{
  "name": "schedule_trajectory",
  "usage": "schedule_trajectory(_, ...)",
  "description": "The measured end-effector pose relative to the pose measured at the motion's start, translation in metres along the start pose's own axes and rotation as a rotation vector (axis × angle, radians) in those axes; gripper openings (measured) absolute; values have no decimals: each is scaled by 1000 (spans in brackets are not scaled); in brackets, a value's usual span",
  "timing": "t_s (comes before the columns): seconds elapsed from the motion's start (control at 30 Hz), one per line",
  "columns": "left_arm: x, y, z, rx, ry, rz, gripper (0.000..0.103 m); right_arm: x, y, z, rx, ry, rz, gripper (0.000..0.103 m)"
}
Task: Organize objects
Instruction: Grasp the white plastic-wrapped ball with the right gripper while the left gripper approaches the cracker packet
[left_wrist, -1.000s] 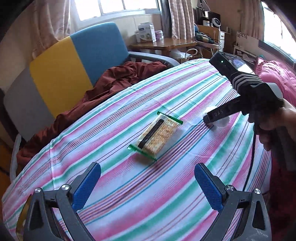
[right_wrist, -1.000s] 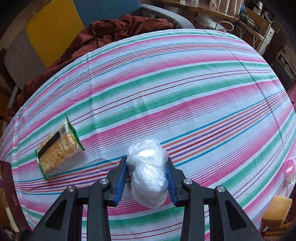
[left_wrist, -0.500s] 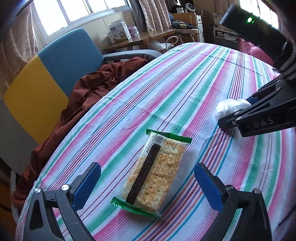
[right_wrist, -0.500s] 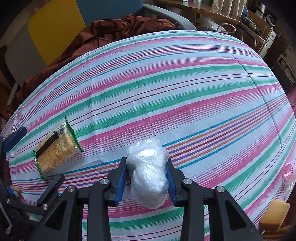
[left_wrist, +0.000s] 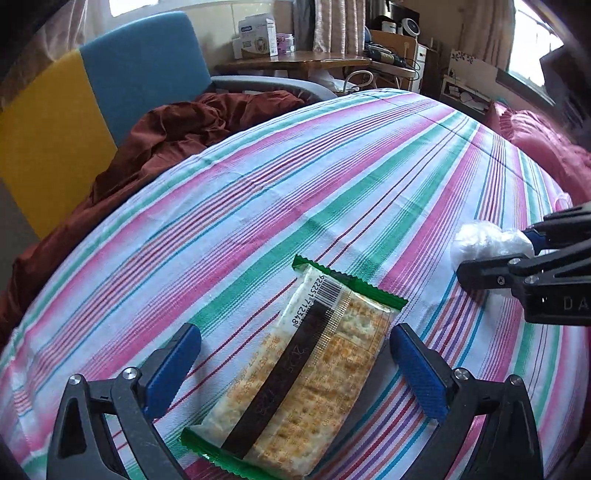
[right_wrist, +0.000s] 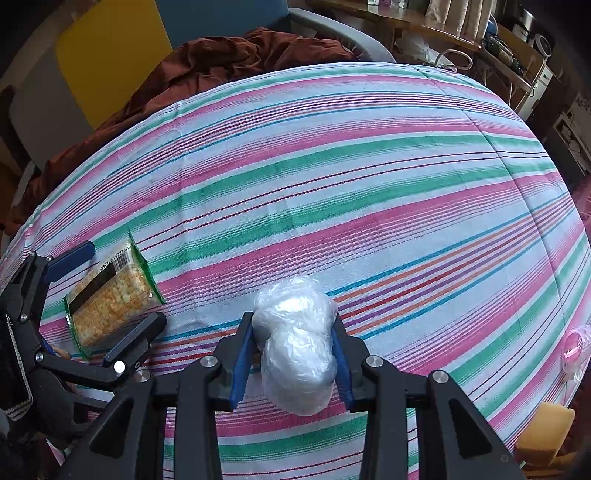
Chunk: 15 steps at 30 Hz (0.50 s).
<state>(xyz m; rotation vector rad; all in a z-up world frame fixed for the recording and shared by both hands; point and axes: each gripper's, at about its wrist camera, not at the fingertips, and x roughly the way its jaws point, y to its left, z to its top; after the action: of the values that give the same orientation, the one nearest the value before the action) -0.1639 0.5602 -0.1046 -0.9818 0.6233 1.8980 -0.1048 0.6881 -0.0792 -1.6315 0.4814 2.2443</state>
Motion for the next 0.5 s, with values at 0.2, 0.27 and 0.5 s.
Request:
schedule_trajectory(0.2,-4,-4,0,-5,10,17,102,-1,-5,4,-9,-5,-5,38)
schedule_trajectory(0.27,-8,-3,-1,-4,17,14,99,-2,-7,5,-12,-5,-7,38)
schedule_trajectory(0.5,-36,9,-8,48,-11,-38,94,-3,-15,7,-17,-6,-11,38)
